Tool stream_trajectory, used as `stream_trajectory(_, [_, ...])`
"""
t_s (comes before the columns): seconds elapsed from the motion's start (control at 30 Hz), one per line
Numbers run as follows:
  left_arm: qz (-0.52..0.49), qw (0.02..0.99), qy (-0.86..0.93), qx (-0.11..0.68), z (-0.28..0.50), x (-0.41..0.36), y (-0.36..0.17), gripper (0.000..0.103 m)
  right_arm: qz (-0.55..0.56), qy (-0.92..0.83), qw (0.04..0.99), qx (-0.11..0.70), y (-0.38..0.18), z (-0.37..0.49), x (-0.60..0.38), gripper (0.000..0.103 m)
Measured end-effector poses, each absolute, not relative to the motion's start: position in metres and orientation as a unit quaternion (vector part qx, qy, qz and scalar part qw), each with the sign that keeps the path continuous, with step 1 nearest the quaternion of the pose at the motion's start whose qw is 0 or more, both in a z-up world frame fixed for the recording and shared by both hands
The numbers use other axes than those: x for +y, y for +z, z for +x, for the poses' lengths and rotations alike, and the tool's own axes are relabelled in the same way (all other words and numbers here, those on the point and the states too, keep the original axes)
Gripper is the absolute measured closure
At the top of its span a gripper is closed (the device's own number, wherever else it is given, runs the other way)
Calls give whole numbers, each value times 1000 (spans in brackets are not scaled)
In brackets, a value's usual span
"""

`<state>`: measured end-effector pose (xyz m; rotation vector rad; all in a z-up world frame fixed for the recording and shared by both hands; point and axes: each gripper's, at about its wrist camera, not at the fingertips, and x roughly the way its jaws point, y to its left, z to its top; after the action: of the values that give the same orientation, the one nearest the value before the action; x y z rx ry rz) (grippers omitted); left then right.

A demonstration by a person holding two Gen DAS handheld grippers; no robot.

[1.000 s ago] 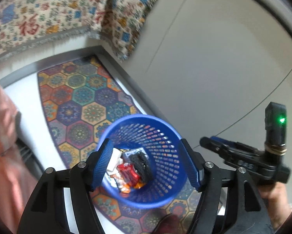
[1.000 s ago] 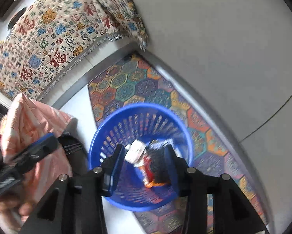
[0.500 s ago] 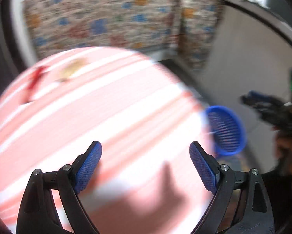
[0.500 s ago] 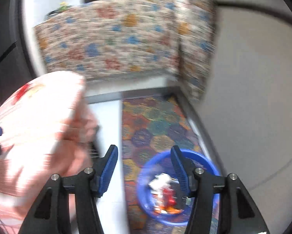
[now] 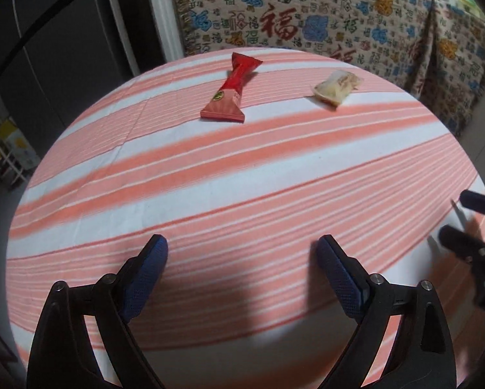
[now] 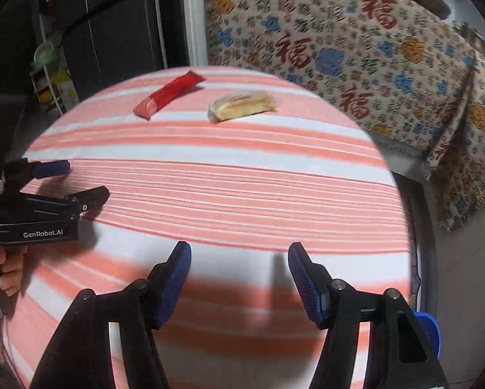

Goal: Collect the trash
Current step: 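Move both open grippers back toward the wrapper and bread packet on the table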

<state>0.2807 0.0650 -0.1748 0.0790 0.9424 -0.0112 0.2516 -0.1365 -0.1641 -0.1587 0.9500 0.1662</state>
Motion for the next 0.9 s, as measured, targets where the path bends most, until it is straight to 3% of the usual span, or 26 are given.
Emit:
stream_trajectory(0.13, [31, 893, -6, 449, 284, 67, -176, 0, -81, 78, 880, 462, -177, 262, -127, 38])
stream_trajectory(0.4, [9, 890, -13, 455, 286, 75, -179, 0, -65, 64, 891, 445, -182, 277, -124, 27])
stream_trajectory(0.67, [7, 890, -14, 456, 286, 76, -179, 0, -59, 63, 890, 447, -185, 282, -124, 23])
stream_trajectory(0.9, [30, 887, -59, 457, 290, 93, -177, 0, -55, 59, 885, 459, -188, 307, -117, 5])
